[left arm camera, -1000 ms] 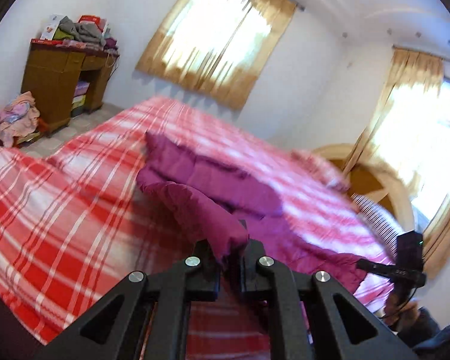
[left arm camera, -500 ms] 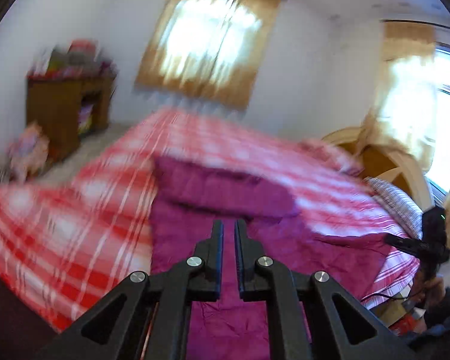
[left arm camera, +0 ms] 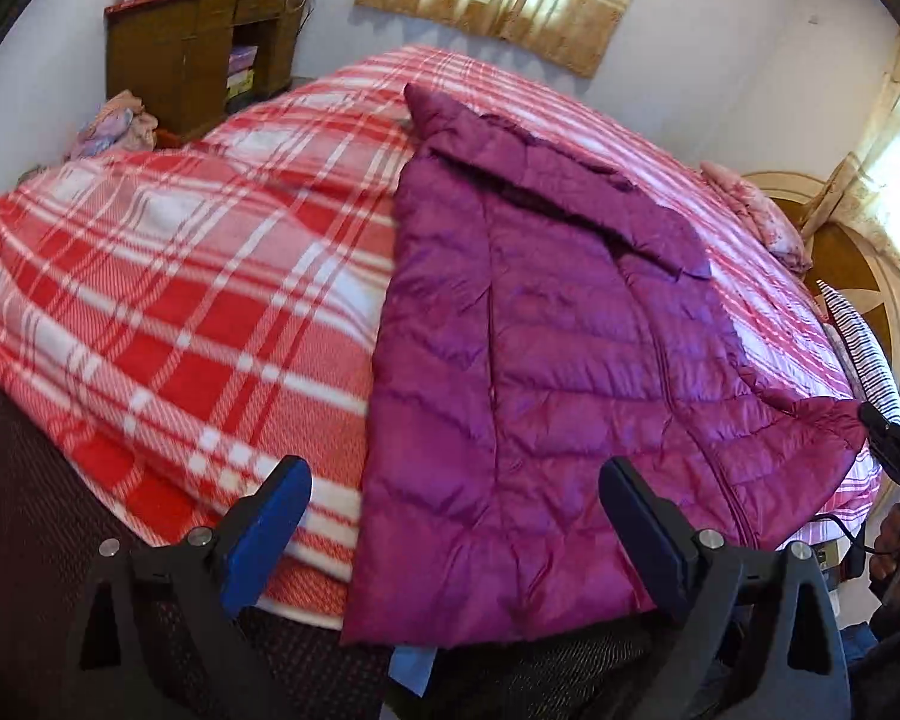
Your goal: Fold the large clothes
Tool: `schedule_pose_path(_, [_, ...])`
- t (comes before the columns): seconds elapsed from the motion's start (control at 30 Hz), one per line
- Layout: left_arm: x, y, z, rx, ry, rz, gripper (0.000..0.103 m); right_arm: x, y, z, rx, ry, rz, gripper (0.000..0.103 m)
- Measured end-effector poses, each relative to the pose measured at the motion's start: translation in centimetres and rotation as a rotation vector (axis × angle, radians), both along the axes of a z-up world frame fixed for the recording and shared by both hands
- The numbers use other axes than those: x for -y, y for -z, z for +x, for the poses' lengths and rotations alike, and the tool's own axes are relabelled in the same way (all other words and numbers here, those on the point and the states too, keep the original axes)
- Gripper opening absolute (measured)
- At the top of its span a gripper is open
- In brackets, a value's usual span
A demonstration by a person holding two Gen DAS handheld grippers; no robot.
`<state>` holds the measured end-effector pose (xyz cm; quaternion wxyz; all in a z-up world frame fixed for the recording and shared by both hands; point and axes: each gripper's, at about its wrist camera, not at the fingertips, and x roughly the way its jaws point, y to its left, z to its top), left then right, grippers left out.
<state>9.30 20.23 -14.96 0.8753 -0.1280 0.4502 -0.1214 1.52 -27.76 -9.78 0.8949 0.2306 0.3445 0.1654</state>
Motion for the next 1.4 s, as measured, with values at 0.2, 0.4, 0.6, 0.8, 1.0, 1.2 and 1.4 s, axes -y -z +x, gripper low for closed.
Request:
schedule_pose_path(0.2, [1.1,1.0,0.4,-0.093,0.004,0.065,0.097,0.1,0.5,0.0,-0.008,0.010,0.001,0.011])
schedule_pose_path(0.4, [0.8,1.7,0.6,-0.104,0.011,0.014,0.010,0.5,1.7,-0.1,-0.034,0.027,0.011,0.011])
schedule_pose_path(0.6, [1.1,1.4,0.1,-0.066,0.028,-0.069,0.006,0.8,1.9,-0.4,-0.029,0.035,0.046,0.012])
schedule_pose_path(0.8, [0.7,-2.3,-0.9,0.064,0.078,-0.235,0.003,0.8,0.3,-1.2,0.030,0.021,0.066,0.011])
schedule_pose_path(1.0, [0.7,-4.8,-1.5,0.145,0.099,-0.284,0.003,0.9,-0.6,-1.7,0.058,0.037,0.064,0.011])
schedule_pose_path(1.2, [0.7,-3.7,-1.4,0.136,0.089,-0.255,0.003,2.2,2.4,-0.6,-0.112,0.109,0.021,0.064])
schedule_pose_path(1.4, [-0.2,-4.1,-1.3,0.153,0.070,-0.264,0.003,2.8,7.1,0.0,-0.273,0.096,0.016,0.082])
